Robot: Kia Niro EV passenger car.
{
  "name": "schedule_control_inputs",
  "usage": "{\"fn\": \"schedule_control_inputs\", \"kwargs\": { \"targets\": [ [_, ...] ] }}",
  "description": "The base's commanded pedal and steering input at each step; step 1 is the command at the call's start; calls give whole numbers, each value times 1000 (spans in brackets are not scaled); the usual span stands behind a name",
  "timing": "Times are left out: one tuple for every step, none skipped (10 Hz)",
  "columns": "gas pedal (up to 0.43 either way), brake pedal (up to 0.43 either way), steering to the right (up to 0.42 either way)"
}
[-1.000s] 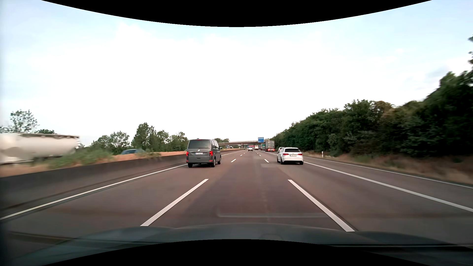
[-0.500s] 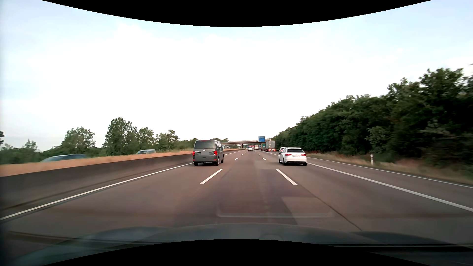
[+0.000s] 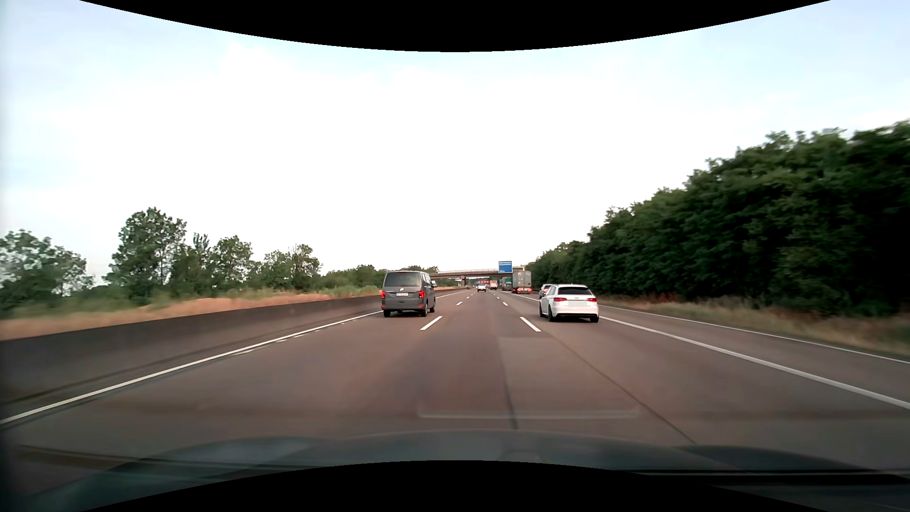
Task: Follow the waypoints while adhering to traffic rules and regulations
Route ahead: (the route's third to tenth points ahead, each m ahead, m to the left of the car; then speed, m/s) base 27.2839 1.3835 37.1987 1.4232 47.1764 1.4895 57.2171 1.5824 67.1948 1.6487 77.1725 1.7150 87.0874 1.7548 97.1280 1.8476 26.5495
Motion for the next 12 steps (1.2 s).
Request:
{"fn": "schedule_control_inputs", "kwargs": {
  "targets": [
    [189,0,-4],
    [189,0,-4],
    [189,0,-4],
    [189,0,-4],
    [189,0,-4],
    [189,0,-4],
    [189,0,-4],
    [189,0,-4],
    [189,0,-4],
    [189,0,-4],
    [189,0,-4],
    [189,0,-4]
  ]
}}
